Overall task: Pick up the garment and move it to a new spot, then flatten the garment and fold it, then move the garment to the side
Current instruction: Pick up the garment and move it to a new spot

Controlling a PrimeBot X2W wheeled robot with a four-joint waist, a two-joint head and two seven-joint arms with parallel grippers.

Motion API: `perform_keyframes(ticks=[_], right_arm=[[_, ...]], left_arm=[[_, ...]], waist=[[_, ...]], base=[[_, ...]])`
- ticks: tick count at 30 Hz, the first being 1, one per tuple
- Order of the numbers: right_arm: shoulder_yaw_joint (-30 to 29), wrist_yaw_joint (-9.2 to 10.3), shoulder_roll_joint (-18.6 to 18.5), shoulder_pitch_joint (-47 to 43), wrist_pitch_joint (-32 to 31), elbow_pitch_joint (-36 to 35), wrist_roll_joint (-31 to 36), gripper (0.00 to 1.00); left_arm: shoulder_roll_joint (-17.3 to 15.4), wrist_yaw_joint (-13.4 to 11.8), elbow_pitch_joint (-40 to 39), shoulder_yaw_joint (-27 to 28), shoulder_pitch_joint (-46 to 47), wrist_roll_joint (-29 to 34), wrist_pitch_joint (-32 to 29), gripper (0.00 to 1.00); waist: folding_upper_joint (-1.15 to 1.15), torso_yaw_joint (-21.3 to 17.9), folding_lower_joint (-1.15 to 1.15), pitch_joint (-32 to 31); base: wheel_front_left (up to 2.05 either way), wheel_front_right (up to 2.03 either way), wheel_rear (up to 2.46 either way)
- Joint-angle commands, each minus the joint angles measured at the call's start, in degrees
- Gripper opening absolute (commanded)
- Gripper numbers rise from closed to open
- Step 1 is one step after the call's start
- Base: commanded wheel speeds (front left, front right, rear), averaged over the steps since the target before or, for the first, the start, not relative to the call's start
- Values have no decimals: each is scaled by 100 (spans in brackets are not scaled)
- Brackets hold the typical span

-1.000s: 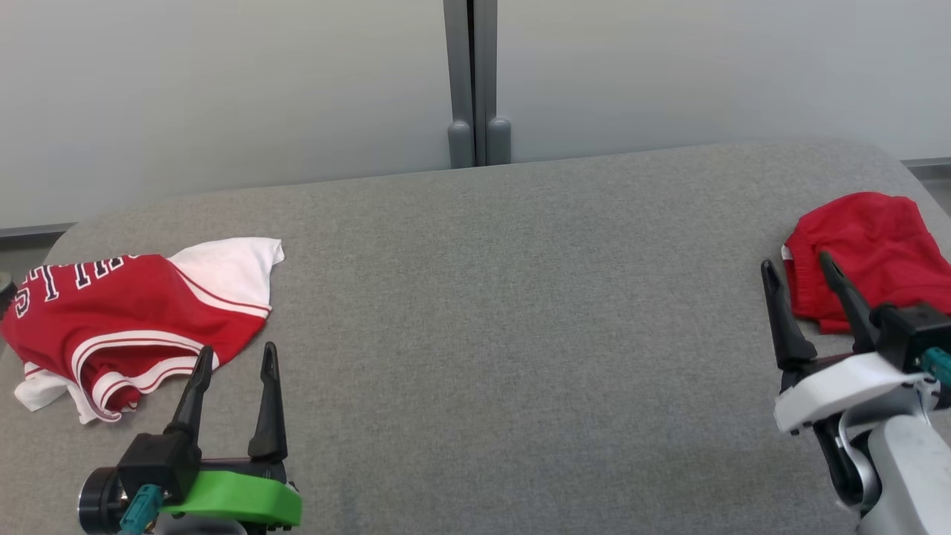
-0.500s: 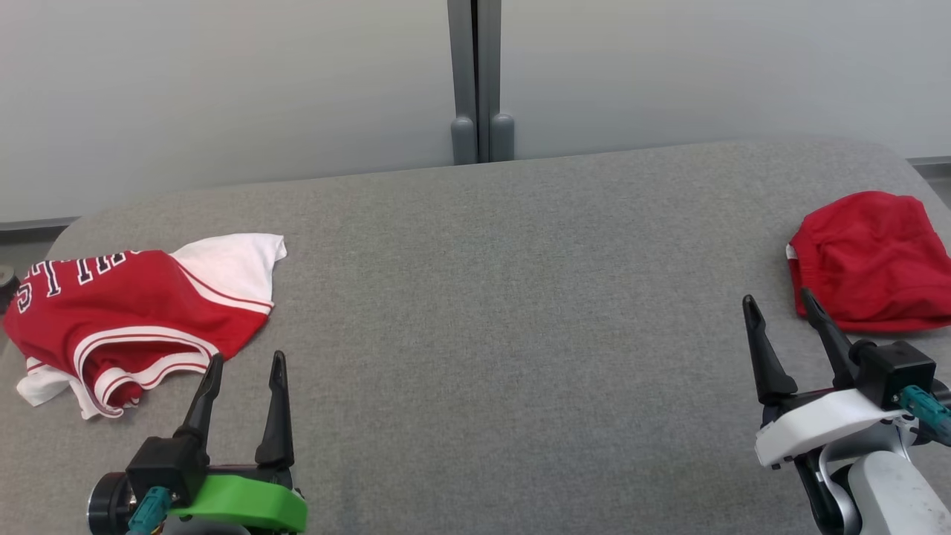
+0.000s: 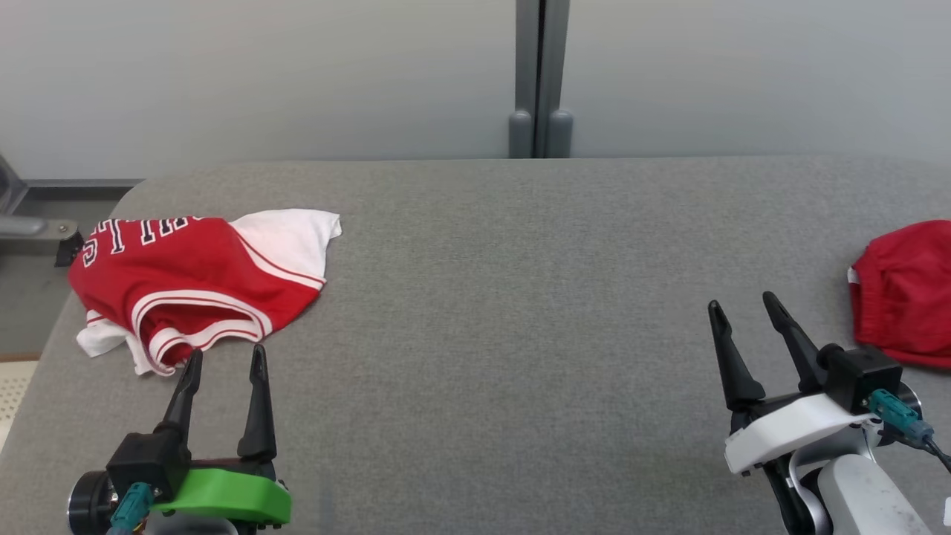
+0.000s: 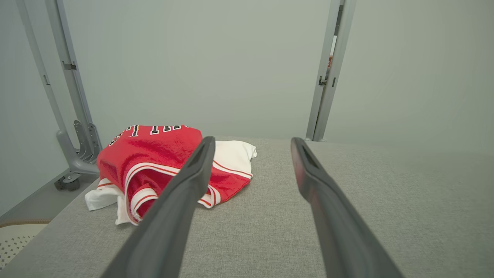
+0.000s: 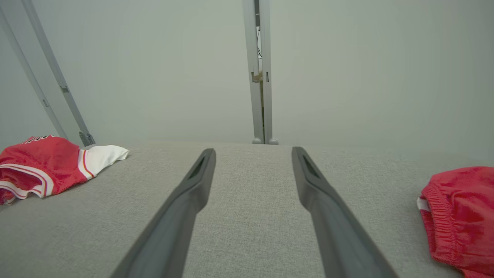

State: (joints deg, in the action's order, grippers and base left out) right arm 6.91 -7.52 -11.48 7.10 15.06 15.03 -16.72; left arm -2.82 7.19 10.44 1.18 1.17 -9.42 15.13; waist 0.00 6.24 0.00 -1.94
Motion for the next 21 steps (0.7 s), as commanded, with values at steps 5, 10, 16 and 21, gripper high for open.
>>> perform_keyframes(ticks=[5, 10, 16, 21], right_arm=[[242, 7, 108, 61, 14, 29, -98, 100], [393, 7, 117, 123, 14, 37, -161, 100], [500, 7, 189, 176, 14, -6, -240, 100], [620, 7, 234, 242, 14, -9, -210, 100]], left_arm=[[-18, -54, 59, 179, 44, 70, 0, 100], [-17, -124, 177, 276, -10, 65, 0, 100], [-15, -208, 315, 365, -62, 20, 0, 100], [-14, -189, 398, 349, 11, -16, 0, 100]], waist=[[0, 833, 0, 54], [0, 1314, 0, 61], [0, 1629, 0, 60], [0, 1616, 0, 78]], base=[[0, 0, 0], [0, 0, 0], [0, 0, 0], [0, 0, 0]])
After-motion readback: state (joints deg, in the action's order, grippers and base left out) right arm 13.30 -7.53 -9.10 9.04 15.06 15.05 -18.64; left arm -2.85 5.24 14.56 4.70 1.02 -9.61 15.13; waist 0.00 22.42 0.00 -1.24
